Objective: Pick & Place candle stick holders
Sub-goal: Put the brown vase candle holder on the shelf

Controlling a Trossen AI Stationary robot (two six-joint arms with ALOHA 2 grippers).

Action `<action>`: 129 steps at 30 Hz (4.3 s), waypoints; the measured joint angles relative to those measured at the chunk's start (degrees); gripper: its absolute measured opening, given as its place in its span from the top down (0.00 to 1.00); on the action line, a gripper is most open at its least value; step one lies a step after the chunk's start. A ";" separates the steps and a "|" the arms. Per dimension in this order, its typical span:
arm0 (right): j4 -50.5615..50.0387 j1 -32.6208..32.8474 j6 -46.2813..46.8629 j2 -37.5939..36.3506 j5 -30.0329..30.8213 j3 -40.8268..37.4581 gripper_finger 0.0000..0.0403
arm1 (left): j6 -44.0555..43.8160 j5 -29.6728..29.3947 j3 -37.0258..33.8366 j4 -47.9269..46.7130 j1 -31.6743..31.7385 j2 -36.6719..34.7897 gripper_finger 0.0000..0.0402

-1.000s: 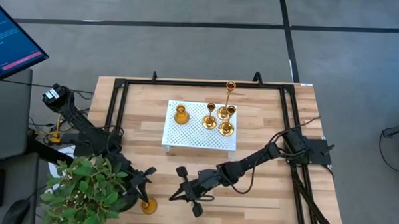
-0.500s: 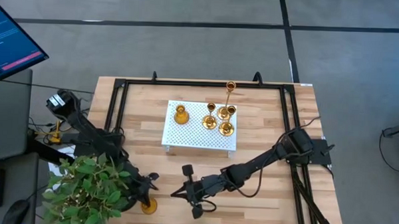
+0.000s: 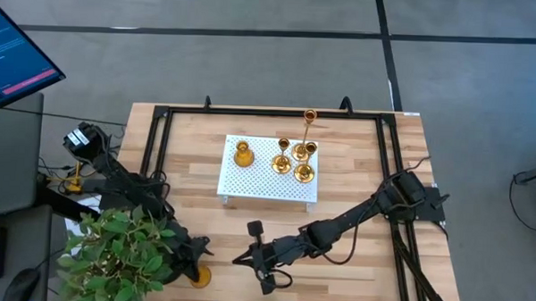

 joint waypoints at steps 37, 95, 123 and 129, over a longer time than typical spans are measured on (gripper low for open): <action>-4.01 1.51 0.00 -0.04 5.36 0.00 1.00 | 10.24 -18.74 -0.04 -1.31 11.79 0.83 0.99; -45.18 14.45 28.79 -24.49 32.20 -13.78 1.00 | 29.59 -22.37 14.86 9.53 12.45 8.89 0.99; -20.35 7.60 45.17 -32.52 38.71 -46.77 1.00 | 29.94 -35.25 14.82 2.41 5.84 3.58 0.99; -17.96 5.07 44.83 -32.52 38.66 -48.22 1.00 | 29.96 -35.25 14.82 2.41 5.84 3.58 0.99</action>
